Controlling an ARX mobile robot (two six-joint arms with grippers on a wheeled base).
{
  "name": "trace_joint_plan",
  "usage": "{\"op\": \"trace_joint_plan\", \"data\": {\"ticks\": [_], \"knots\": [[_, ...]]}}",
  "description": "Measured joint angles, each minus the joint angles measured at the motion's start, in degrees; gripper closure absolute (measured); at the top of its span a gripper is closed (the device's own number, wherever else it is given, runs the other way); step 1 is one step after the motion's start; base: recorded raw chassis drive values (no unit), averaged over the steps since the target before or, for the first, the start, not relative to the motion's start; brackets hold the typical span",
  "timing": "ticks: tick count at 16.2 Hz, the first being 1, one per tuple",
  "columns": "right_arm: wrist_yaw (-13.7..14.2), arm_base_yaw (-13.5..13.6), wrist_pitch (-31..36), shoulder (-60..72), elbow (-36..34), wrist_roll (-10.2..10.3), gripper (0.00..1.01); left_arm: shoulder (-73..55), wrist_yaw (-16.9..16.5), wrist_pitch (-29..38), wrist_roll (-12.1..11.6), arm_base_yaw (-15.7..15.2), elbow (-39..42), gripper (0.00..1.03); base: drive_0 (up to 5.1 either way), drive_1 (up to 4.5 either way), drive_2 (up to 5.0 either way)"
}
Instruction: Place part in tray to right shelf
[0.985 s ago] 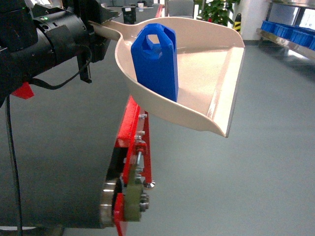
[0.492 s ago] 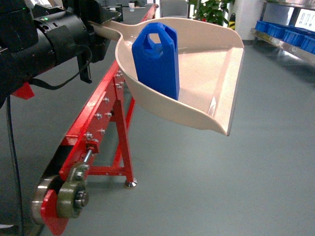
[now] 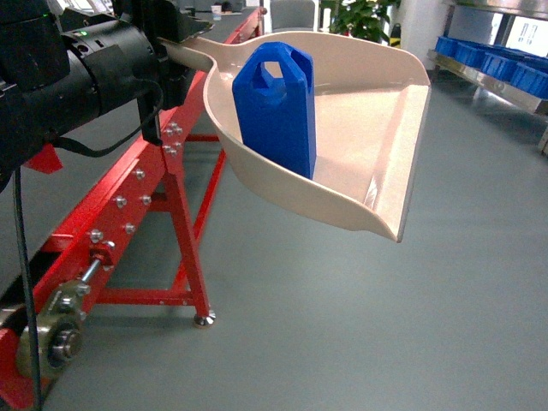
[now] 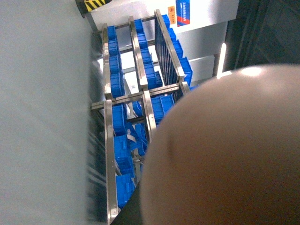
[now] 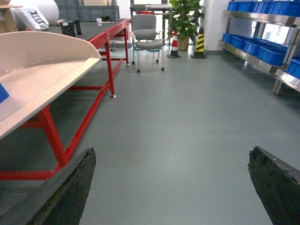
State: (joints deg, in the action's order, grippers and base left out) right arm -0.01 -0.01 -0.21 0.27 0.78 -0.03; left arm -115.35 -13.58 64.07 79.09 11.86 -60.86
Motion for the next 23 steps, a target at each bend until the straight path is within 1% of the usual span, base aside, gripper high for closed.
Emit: {"op": "trace_joint_plan", "data": {"ticks": [21,23], "knots": [[0.0,0.0,0.0,0.0,0.0,0.0,0.03,0.0,0.0,0.1,0.0,0.0,0.0,0.89,5.1,-2.38,-2.4],[0.0,0.0,0.0,0.0,0.0,0.0,0.03,0.0,0.0,-0.2,0.0,0.0,0.0,0.89,2.7,-1.3,-1.3]]}}
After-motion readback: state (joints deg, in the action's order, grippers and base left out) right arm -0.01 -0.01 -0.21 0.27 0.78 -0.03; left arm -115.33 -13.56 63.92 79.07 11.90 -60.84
